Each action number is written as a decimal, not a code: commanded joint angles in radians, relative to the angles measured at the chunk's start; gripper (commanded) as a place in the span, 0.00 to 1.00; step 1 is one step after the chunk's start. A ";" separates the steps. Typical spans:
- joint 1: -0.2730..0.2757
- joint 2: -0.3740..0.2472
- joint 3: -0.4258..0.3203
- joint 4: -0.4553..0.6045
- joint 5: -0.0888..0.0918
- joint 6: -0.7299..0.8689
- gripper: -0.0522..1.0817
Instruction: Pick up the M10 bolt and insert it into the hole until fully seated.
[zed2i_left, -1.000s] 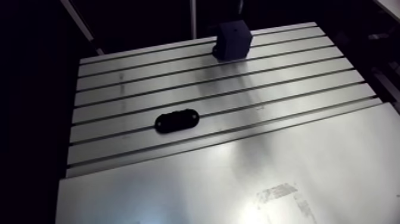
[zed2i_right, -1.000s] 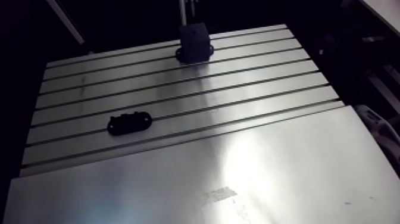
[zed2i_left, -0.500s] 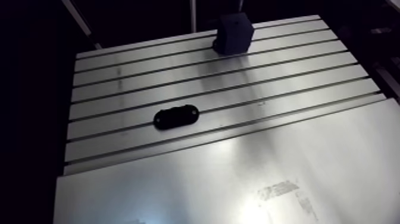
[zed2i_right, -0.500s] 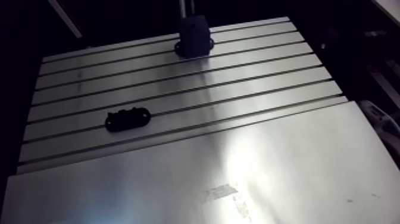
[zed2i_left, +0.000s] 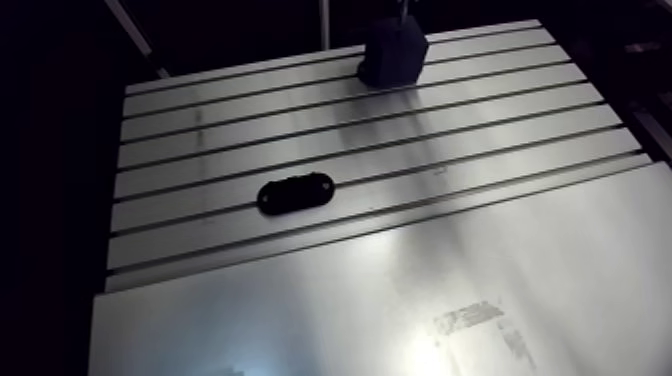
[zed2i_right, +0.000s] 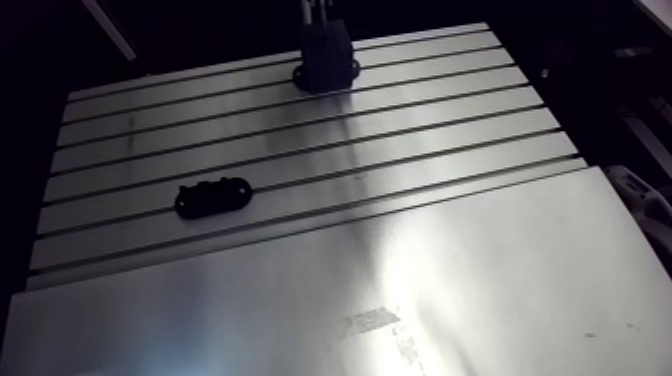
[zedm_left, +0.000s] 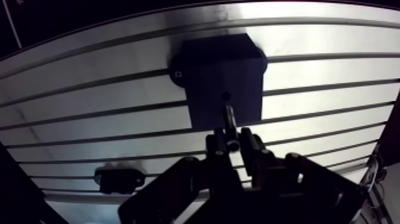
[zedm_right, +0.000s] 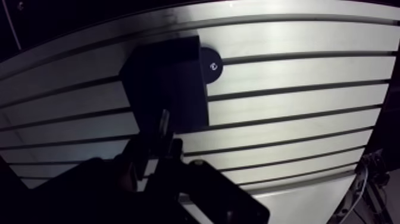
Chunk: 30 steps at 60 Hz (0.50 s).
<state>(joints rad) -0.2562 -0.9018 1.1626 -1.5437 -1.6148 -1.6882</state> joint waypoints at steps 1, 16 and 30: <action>0.000 0.001 0.002 -0.002 -0.001 0.000 0.99; 0.000 0.002 0.005 -0.003 -0.004 0.000 0.99; 0.000 0.002 0.004 -0.005 -0.007 0.002 0.99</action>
<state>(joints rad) -0.2562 -0.8997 1.1673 -1.5469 -1.6189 -1.6874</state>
